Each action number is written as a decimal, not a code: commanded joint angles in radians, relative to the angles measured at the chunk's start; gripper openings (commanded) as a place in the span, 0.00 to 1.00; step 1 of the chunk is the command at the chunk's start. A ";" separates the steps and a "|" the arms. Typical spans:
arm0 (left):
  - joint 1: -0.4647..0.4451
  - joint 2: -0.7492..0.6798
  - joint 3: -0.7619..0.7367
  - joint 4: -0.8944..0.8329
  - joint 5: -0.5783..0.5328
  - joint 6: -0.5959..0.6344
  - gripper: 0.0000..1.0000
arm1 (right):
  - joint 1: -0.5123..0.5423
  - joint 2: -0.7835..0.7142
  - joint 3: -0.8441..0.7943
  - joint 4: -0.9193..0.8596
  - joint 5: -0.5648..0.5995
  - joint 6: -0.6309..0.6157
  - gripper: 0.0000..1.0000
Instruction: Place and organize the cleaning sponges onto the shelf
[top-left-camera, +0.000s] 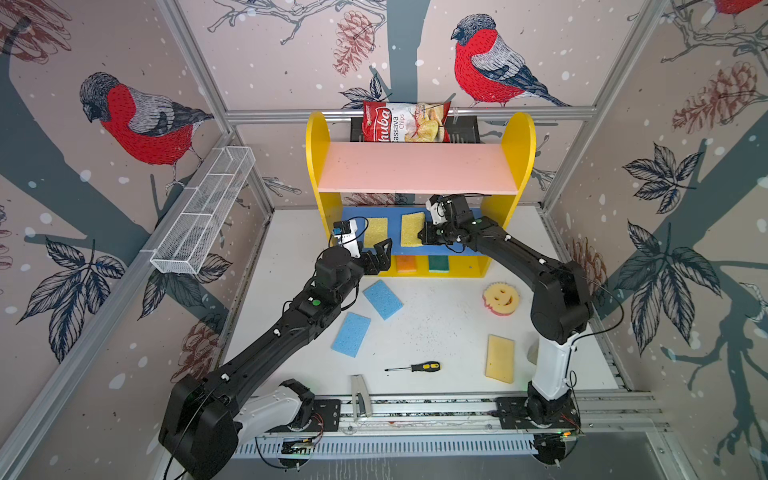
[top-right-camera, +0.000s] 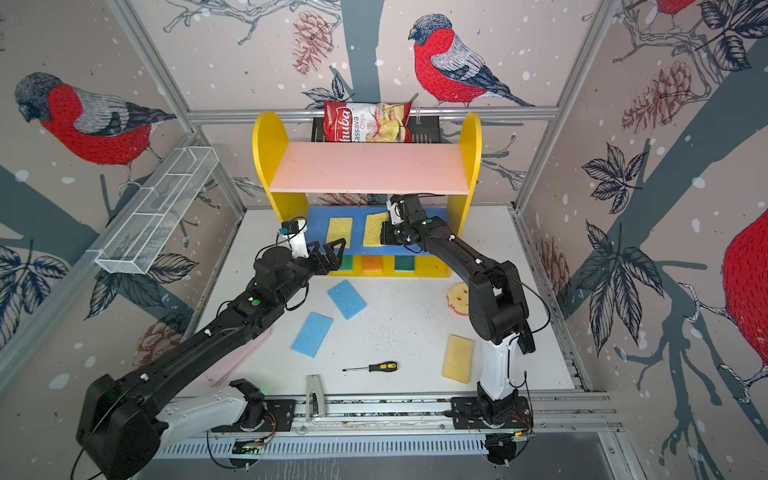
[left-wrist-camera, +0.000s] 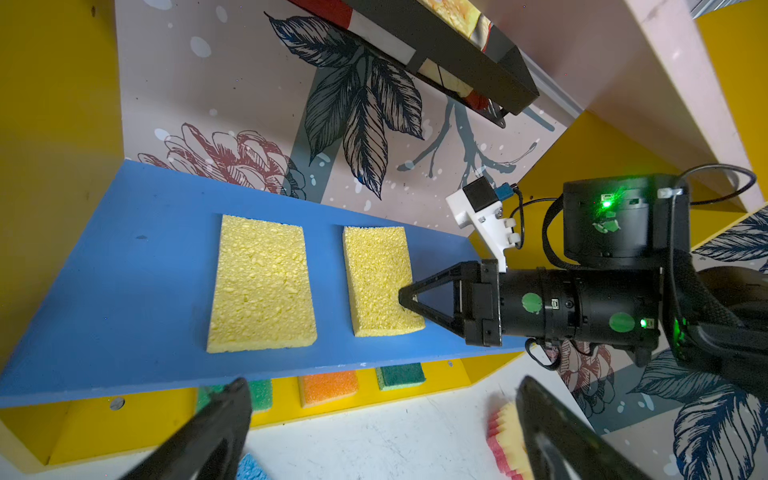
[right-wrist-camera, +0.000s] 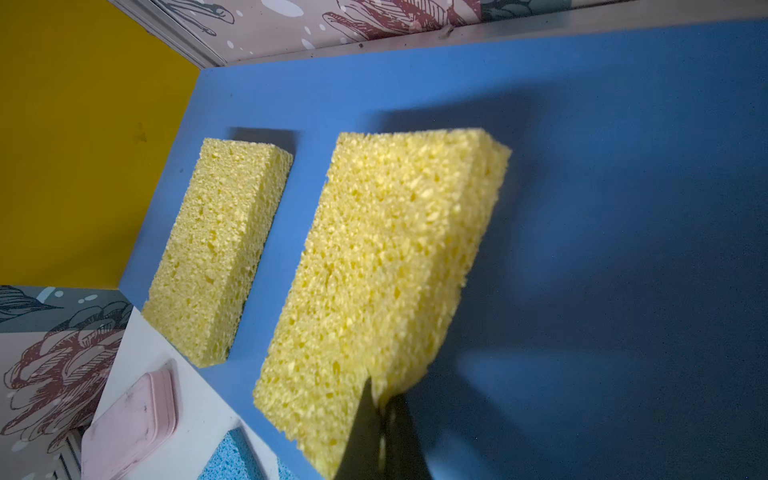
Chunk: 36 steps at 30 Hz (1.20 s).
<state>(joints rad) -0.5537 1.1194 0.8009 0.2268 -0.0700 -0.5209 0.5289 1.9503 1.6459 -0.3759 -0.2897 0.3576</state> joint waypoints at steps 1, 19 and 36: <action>-0.001 0.000 0.006 0.016 0.012 -0.003 0.98 | 0.000 0.015 0.015 -0.026 -0.009 -0.028 0.00; 0.000 0.023 0.017 0.015 0.019 -0.010 0.98 | -0.002 0.020 -0.002 -0.035 0.033 -0.039 0.40; -0.001 0.017 0.018 0.009 0.025 -0.018 0.98 | 0.000 -0.017 0.005 -0.028 0.078 -0.038 0.21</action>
<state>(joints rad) -0.5537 1.1442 0.8112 0.2264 -0.0528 -0.5278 0.5259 1.9469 1.6409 -0.3794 -0.2317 0.3210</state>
